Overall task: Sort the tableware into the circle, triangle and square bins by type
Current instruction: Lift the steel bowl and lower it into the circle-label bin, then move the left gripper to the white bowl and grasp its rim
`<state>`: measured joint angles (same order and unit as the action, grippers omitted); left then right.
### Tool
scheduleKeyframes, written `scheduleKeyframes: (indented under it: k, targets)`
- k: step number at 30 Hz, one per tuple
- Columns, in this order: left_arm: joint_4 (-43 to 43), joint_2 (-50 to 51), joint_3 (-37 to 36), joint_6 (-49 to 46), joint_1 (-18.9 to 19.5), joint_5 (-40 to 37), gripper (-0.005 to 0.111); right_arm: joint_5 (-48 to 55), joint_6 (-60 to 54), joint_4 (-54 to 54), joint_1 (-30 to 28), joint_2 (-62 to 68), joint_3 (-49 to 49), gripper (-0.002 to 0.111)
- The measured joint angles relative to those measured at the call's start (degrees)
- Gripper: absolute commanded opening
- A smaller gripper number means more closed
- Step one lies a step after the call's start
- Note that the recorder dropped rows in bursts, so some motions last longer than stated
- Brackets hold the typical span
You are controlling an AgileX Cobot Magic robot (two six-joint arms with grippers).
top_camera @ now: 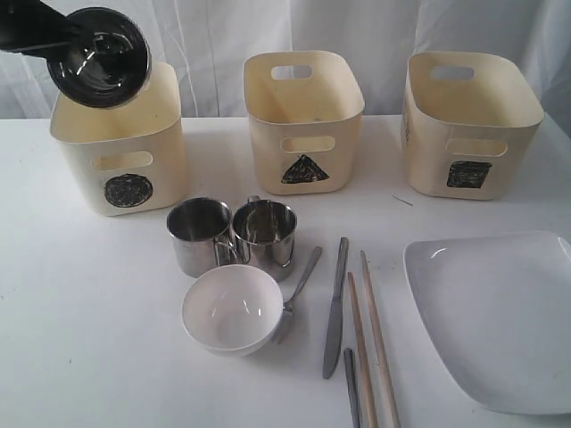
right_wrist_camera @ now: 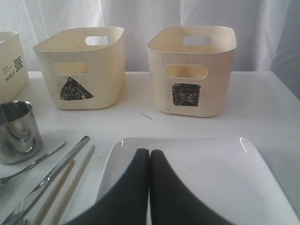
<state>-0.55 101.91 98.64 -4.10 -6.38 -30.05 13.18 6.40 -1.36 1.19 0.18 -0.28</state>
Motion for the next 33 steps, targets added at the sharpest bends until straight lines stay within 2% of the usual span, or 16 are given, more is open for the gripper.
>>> scheduleKeyframes:
  k: [6,12,15,19,21,27,29,33]
  targets:
    - [0.14,12.01,11.76,0.60,2.35,-3.06,0.000,0.00,0.00,0.00,0.00,0.00,0.00,0.000]
    - [0.02,19.74,16.89,0.62,2.88,-3.60,0.001,0.00,0.00,0.00,0.00,0.00,0.00,0.000]
    - [-0.74,21.95,17.52,0.62,2.88,-3.60,0.013,0.00,0.00,0.00,0.00,0.00,0.00,0.000]
    - [-1.96,23.73,17.65,0.62,2.88,-3.60,0.040,0.00,0.00,0.00,0.00,0.00,0.00,0.000]
    - [-2.68,23.90,17.77,0.62,2.88,-3.36,0.046,0.00,0.00,0.00,0.00,0.00,0.00,0.000]
    - [-8.35,22.79,17.77,-3.24,2.88,-4.62,0.037,0.00,0.00,0.00,0.00,0.00,0.00,0.000]
    - [-12.62,21.43,17.77,-7.68,2.88,-6.98,0.034,0.00,0.00,0.00,0.00,0.00,0.00,0.000]
    - [-18.01,17.26,17.77,-12.96,2.88,-13.34,0.034,0.00,0.00,0.00,0.00,0.00,0.00,0.000]
